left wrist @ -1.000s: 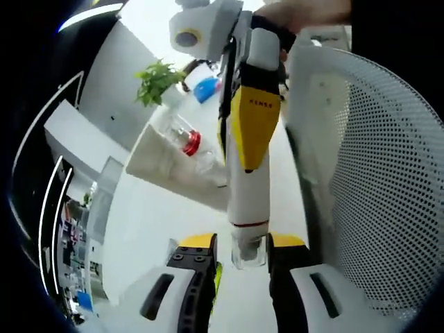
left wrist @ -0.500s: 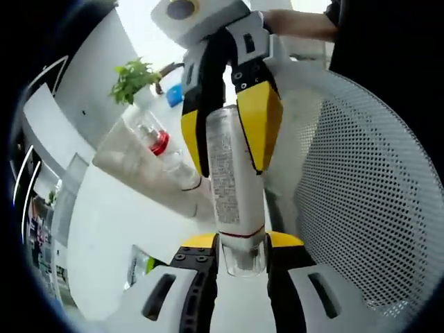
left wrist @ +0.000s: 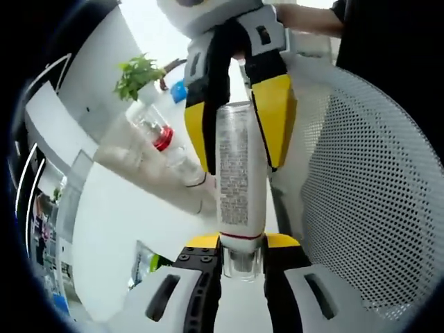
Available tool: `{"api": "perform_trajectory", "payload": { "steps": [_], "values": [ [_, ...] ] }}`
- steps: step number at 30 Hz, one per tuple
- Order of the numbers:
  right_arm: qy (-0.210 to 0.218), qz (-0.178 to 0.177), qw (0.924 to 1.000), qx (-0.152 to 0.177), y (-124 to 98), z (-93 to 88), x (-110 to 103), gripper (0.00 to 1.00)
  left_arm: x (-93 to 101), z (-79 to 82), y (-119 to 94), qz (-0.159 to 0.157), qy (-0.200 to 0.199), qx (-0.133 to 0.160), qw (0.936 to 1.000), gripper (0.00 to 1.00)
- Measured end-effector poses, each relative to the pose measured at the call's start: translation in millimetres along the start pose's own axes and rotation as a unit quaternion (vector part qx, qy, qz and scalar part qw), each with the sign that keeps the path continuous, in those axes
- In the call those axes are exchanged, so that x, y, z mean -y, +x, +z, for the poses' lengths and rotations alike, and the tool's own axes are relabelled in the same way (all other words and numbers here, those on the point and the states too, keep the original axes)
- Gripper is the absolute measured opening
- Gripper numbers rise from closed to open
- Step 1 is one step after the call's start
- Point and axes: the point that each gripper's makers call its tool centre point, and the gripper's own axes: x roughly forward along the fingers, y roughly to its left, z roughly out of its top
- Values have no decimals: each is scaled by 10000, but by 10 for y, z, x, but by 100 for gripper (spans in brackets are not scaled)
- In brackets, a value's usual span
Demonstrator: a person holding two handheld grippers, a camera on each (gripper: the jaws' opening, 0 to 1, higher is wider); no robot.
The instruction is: Arrange the skincare products in the storage area until every visible bottle or jar stands upright without overlapping.
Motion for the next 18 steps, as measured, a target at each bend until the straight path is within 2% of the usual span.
{"api": "perform_trajectory", "payload": {
  "steps": [2, 3, 5, 7, 9, 11, 12, 15, 16, 17, 18],
  "values": [
    [313, -30, 9995, 66, 5, 0, 25, 28, -37, 9, -7, 110, 62, 1, 9999, 18],
    [588, -32, 9982, 89, 10, -12, 32, 29, -89, 13, -20, 276, 264, -42, 9993, 18],
    [1016, -101, 9946, 173, 15, -28, 75, 30, -113, 14, -33, 393, 318, -99, 9987, 18],
    [1555, -133, 9875, 218, 12, -69, 109, 30, -146, 48, -49, 529, 418, -49, 9977, 18],
    [1994, -175, 9790, 378, -4, -89, 147, 31, -204, 38, -79, 752, 599, -175, 9952, 18],
    [2223, -197, 9731, 570, -29, -84, 155, 31, -199, 14, -80, 788, 719, -300, 9938, 18],
    [2376, -181, 9690, 652, -39, -79, 151, 31, -194, 1, -74, 795, 701, -341, 9938, 18],
    [3067, -141, 9468, 964, -42, -79, 165, 31, -202, -7, -65, 911, 813, -428, 9916, 18],
    [3122, -165, 9442, 1037, -43, -83, 181, 30, -198, -3, -64, 929, 805, -440, 9914, 18],
    [3313, -205, 9365, 1130, -40, -96, 200, 28, -198, 9, -68, 976, 829, -453, 9907, 18],
    [3420, -183, 9322, 1170, -34, -104, 196, 27, -202, 21, -71, 1011, 829, -447, 9904, 18]
  ]
}}
